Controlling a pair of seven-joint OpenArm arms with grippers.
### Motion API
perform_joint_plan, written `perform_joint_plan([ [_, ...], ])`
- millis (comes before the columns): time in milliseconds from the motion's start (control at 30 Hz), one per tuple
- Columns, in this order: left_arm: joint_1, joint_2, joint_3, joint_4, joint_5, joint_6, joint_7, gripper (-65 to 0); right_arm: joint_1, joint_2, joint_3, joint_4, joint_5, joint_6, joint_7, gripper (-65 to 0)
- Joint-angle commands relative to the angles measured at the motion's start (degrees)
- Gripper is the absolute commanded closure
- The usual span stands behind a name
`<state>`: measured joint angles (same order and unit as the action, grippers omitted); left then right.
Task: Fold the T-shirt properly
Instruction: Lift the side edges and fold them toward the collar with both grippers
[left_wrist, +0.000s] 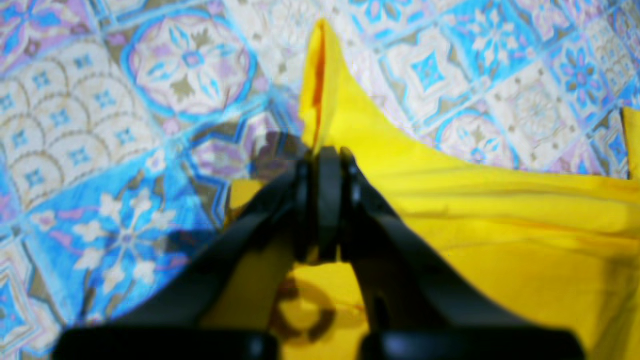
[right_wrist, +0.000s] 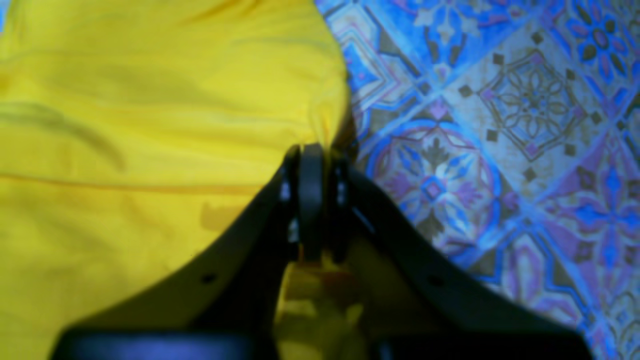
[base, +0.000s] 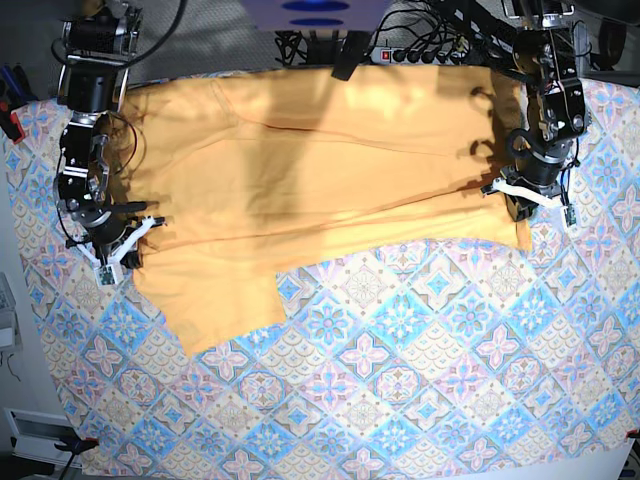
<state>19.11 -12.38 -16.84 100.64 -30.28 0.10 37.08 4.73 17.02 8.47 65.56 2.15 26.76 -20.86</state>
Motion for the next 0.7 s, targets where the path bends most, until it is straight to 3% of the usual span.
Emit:
perform_joint_plan([
  [0,0.45,-0.76,-0.35,2.00,-0.09,-0.32,-1.17,0.0,-0.20,0.87,0.81,2.26,0.70,-0.17,1.30,-0.2],
  [233,3.70,-0.76,-1.40,4.19,-0.09,-0.32,-1.17,0.0,-5.74,0.70,6.96,8.77,0.70,-0.17,-1.51,-0.2],
  [667,8.80,-0.76,-6.41,4.11,-0.09,-0.32,-1.08,0.0,-12.42,0.52,7.31,16.95,0.79,-0.17,-1.69,-0.2],
])
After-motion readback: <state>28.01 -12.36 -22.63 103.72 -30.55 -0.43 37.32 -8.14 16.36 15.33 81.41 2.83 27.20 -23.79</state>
